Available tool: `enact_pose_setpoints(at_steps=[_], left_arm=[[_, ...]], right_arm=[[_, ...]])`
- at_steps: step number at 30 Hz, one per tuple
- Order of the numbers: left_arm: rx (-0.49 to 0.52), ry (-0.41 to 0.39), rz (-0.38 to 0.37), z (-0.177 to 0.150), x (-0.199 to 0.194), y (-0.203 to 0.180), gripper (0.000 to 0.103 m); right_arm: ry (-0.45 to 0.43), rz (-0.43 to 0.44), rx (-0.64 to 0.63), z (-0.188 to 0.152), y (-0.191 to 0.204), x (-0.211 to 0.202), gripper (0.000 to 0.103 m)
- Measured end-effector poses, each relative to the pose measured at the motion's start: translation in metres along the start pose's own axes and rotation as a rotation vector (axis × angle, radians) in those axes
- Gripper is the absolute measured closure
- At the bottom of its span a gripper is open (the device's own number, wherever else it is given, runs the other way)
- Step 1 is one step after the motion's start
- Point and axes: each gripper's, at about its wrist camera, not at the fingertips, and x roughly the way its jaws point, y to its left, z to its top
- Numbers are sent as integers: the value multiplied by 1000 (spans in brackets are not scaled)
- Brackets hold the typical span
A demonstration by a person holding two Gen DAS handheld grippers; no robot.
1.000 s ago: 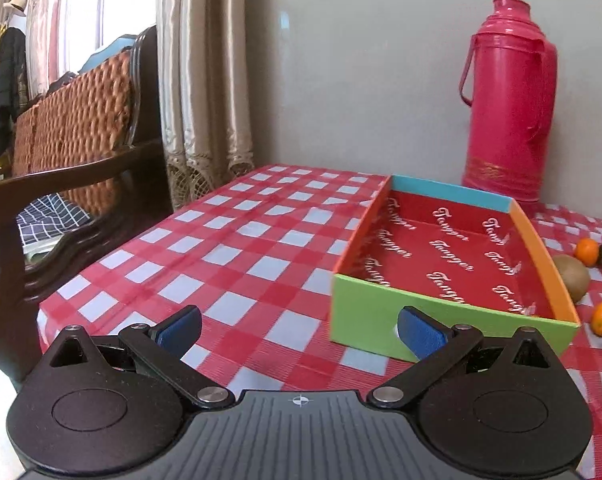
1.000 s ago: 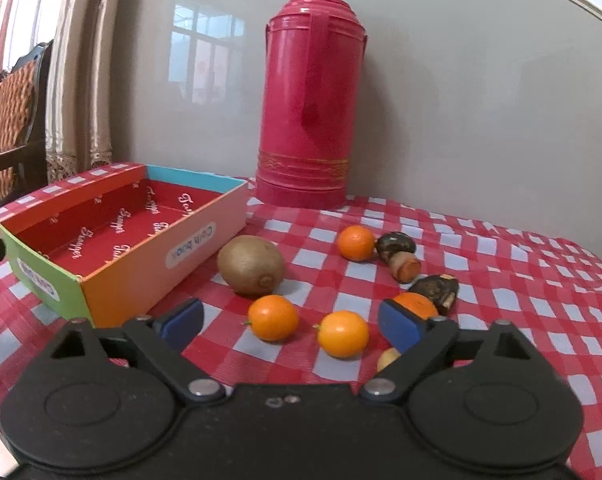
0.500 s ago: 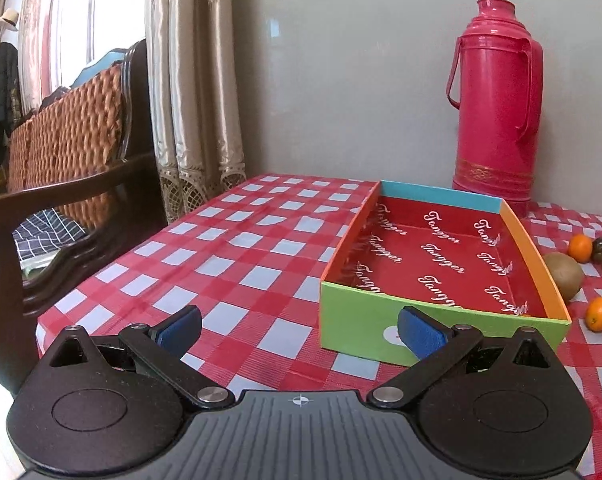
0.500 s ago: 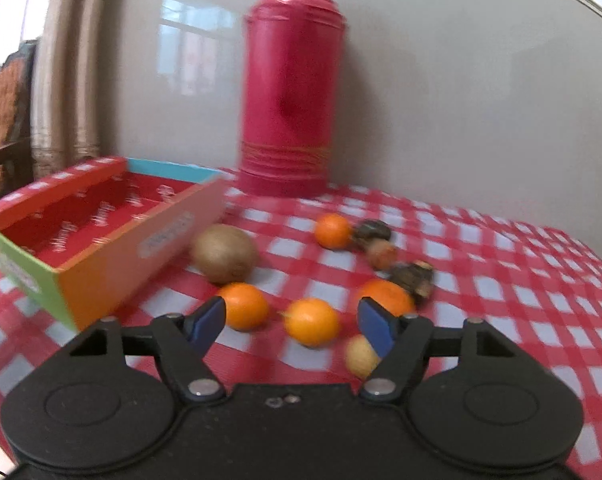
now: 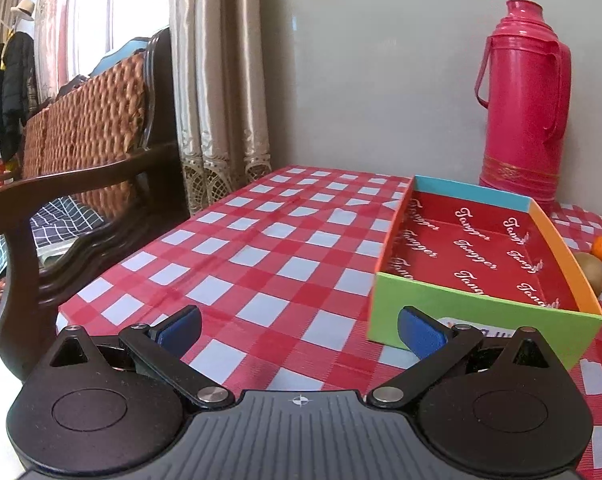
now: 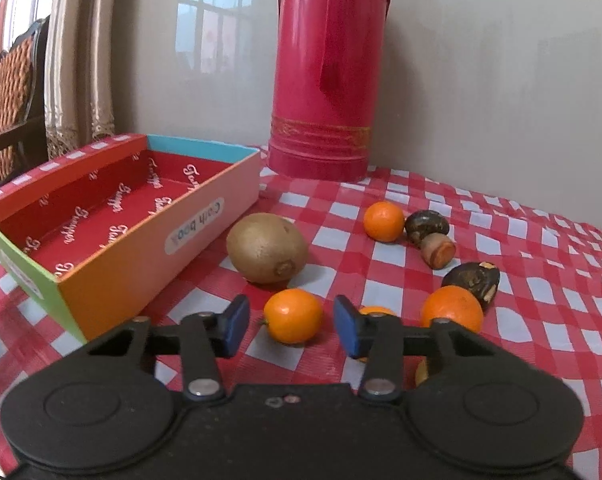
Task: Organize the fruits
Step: 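Close the right tool on the small tangerine beside the kiwi, then carry the tangerine into the box and open the right tool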
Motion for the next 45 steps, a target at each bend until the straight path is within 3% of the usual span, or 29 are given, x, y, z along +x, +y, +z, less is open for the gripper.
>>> enact_pose_setpoints(at_steps=[9,35,45], left_arm=[[-1,-4,-2,0,-1,2,0],[-18,-17,-1,-3,-6,15,0],[-42,-14,37,-8,-6,39,0]], right_arm=[[26,1,-4,-1,6,6,74],[-112,20,-14,22,24,-37,76],[-208,131,-91,40,80,-53,76]])
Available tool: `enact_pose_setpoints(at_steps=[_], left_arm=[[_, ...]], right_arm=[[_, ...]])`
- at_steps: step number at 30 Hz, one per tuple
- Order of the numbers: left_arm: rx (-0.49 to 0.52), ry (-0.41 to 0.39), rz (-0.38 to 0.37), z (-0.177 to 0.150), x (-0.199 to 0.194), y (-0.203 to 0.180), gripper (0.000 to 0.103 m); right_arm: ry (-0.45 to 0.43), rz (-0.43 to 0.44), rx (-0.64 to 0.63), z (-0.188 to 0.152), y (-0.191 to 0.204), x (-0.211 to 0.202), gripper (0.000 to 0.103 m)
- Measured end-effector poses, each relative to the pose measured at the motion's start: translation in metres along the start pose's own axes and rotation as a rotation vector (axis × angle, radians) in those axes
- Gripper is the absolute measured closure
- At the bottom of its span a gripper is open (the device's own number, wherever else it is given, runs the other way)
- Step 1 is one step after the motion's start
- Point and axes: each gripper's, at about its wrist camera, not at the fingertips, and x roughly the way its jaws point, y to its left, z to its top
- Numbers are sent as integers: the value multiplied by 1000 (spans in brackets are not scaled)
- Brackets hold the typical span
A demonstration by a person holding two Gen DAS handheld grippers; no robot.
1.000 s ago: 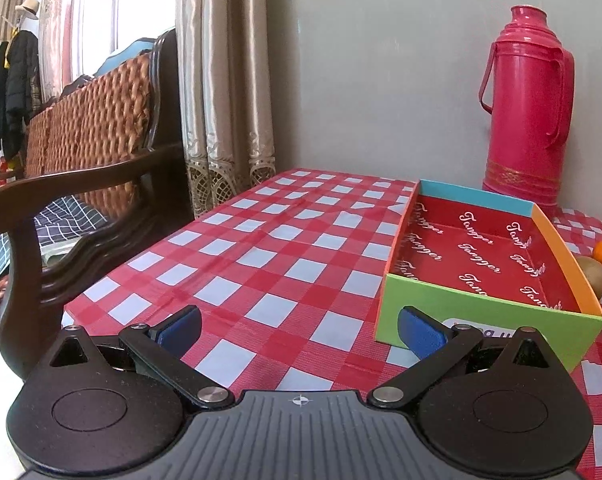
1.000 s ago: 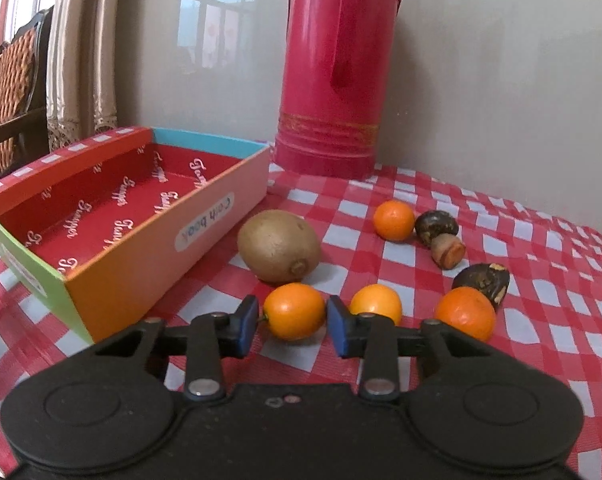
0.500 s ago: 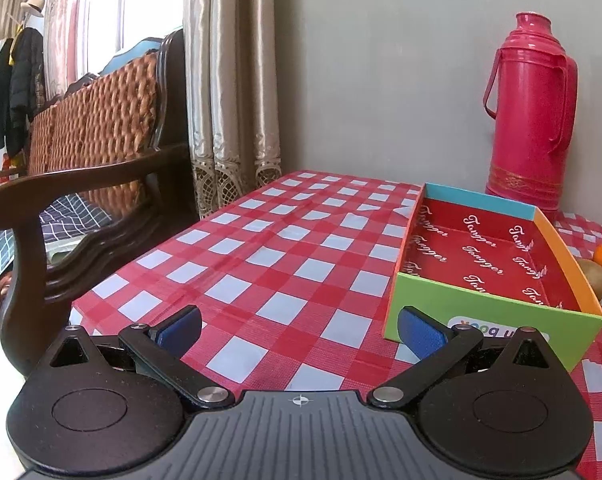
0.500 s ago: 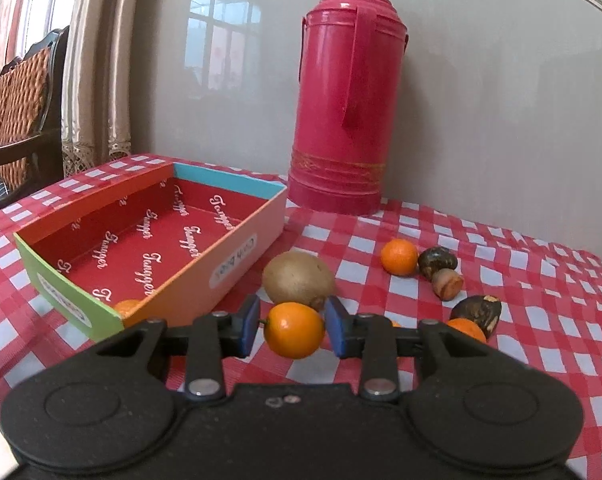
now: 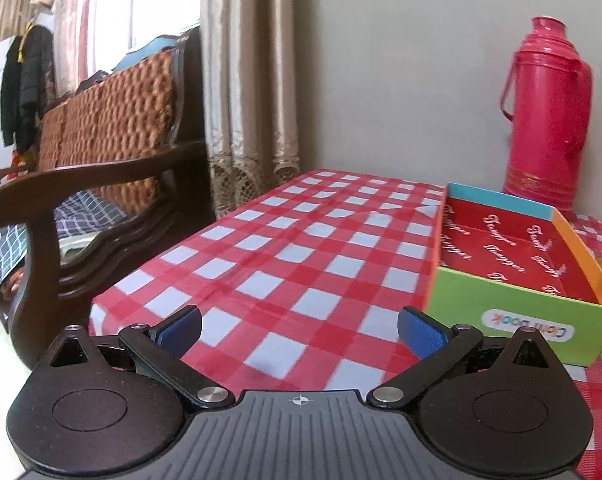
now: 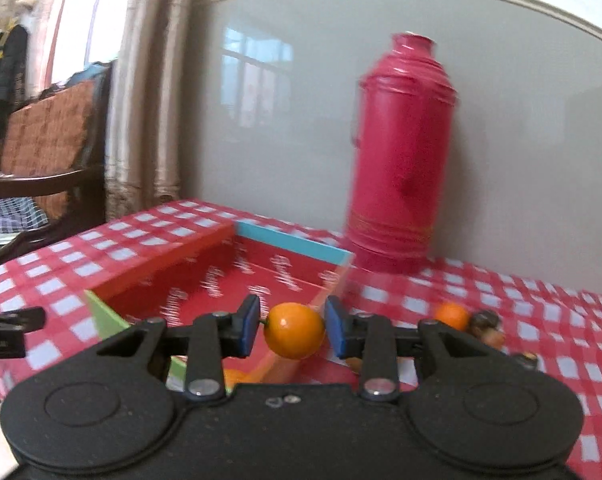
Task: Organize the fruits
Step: 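Carry the tangerine into the box and open the right tool, then lift the right tool out of the box and back away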
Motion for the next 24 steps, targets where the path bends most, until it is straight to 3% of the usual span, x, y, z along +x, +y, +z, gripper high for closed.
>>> enact_pose_setpoints(at_steps=[11,18,24], left_arm=[[-20,15,43,-6,2,30,0],[-37,15,39,-8,1,38,0],[-29,8,25,-7,0,32,0]], right_arm=[[24,55,-25,2,42,24,76],[22,40,-18,-2,45,24,59],[28,22,-11,-3,37,21,58]])
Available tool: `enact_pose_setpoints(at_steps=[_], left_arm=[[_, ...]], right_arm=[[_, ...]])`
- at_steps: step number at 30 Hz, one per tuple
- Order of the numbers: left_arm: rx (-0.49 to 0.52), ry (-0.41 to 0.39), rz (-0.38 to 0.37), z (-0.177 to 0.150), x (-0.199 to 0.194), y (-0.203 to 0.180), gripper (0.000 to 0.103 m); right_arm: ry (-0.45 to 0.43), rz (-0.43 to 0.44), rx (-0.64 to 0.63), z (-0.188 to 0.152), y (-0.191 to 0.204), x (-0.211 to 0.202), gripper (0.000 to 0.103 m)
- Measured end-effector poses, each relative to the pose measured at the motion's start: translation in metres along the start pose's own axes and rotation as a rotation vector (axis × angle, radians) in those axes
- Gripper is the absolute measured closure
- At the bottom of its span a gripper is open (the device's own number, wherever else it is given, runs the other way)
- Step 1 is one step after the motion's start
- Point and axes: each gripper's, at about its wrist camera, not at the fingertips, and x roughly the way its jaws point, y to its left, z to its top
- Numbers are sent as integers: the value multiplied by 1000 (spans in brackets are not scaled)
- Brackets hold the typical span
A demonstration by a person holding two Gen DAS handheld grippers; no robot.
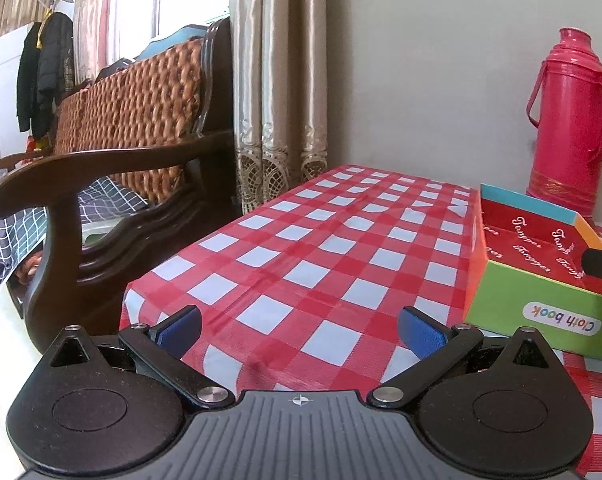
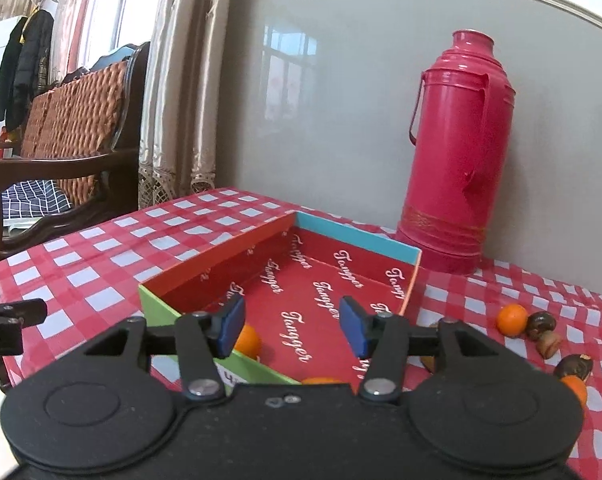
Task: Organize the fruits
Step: 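Lift the right tool out of the box and back away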
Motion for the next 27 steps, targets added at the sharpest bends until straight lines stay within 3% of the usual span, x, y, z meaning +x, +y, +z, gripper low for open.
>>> enact_pose_setpoints(at_steps=[23,25,27], left_arm=[[-6,-14,-16,3,-6,-11,0],[-16,-18,-31,5,-7,-14,0],[-30,-18,-60,7,-8,-20,0]], right_arm=[[-7,-32,11,-2,-13,-5,58],[-17,-50,11,-4,-19,-8,53],[-29,-69,17,-6,-26,-12,38]])
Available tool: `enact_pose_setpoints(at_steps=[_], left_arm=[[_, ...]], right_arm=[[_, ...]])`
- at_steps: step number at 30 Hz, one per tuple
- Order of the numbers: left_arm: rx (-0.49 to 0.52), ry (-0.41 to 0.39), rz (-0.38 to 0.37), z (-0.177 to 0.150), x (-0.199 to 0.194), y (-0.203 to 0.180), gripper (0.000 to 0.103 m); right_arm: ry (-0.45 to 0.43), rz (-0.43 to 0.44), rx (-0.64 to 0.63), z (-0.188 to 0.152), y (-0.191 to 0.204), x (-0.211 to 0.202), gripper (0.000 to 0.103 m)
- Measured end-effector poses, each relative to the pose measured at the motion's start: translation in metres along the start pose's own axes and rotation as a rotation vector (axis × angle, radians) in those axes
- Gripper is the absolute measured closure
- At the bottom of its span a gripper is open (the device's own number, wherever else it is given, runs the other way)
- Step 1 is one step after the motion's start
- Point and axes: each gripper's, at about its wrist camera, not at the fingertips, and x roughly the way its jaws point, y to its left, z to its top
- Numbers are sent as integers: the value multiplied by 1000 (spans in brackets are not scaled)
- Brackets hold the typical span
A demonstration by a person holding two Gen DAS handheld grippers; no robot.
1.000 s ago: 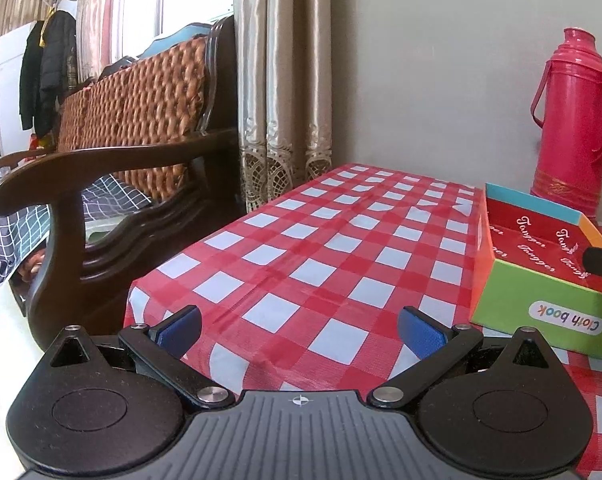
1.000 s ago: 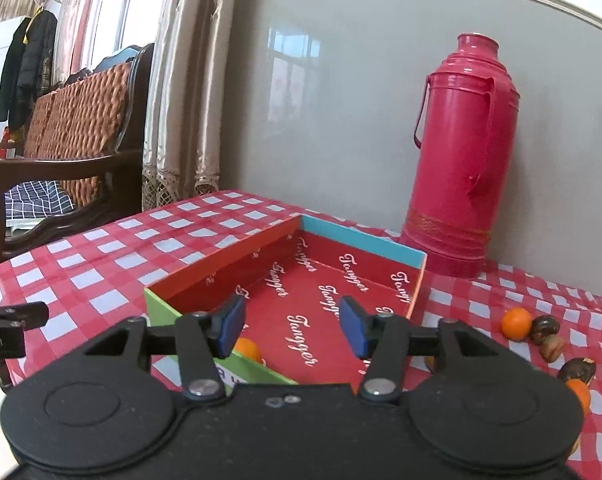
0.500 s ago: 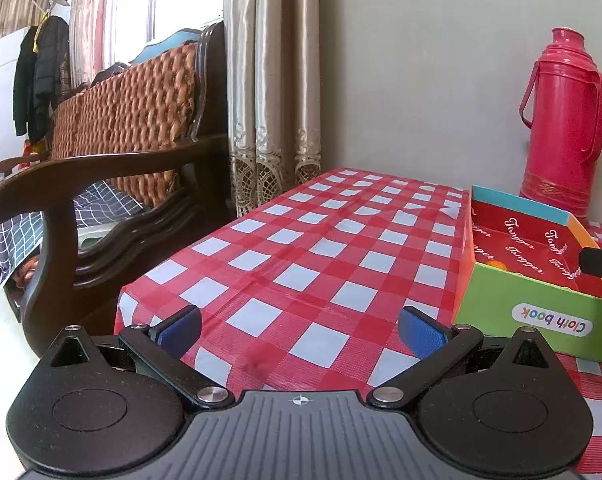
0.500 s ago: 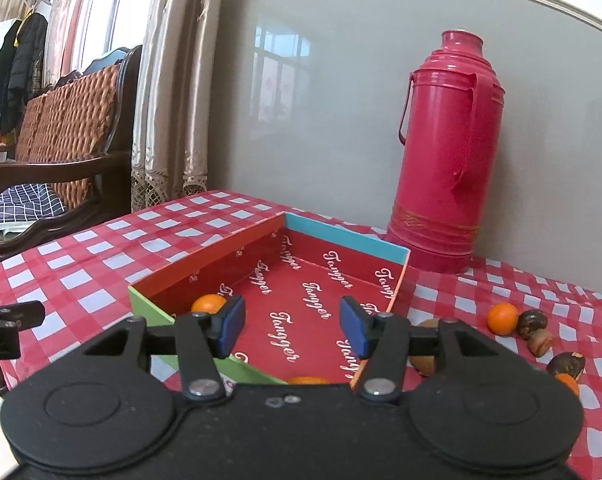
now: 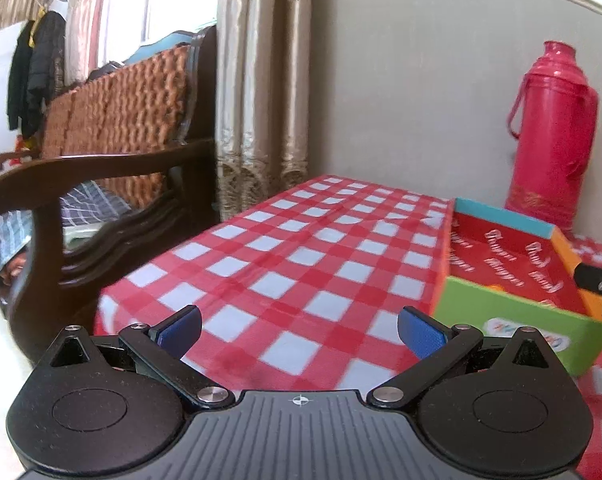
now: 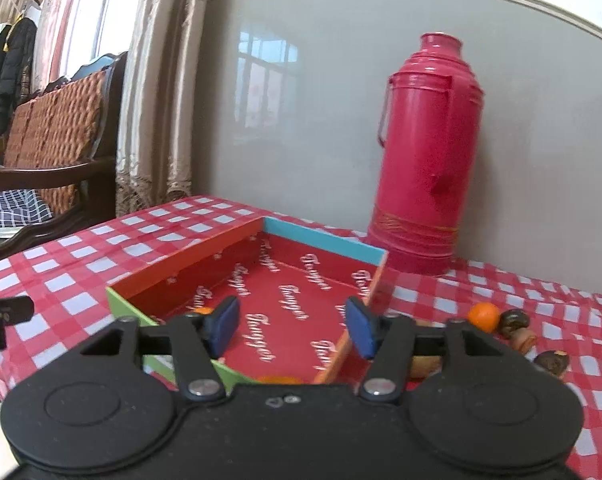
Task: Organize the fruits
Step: 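Lift the right tool out of the box and back away, then reach the left tool to the small yellow fruit and close on it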
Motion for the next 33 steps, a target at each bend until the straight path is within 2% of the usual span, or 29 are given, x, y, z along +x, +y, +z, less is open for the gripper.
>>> enact_pose_setpoints(at_steps=[1,3,6,11,15,20,26,33], left_arm=[[-7,-1,-12,1,-1,-4,0],[-18,-7,-45,2,-2,-13,0],[-15,-25,-88,4,-8,-34,0],[22,-49,-153,4,-16,-67,0],[65,-62,-201,3,-23,-95,0],[124,-99,-236,-1,-35,-130,0],[185,-119,-296,-6,-47,-167,0],[262,-118,-338,-12,-54,-205,0]], right_arm=[[-14,-12,5,-1,-5,-3,35],[-26,-46,17,-4,-18,-6,19],[-54,-94,85,-8,-40,-13,5],[-56,-186,147,-15,-79,-24,6],[-59,-273,148,-22,-99,-35,6],[-22,-397,143,-33,-124,-45,6],[2,-407,186,-44,-160,-60,8],[71,-424,233,-58,-188,-67,6]])
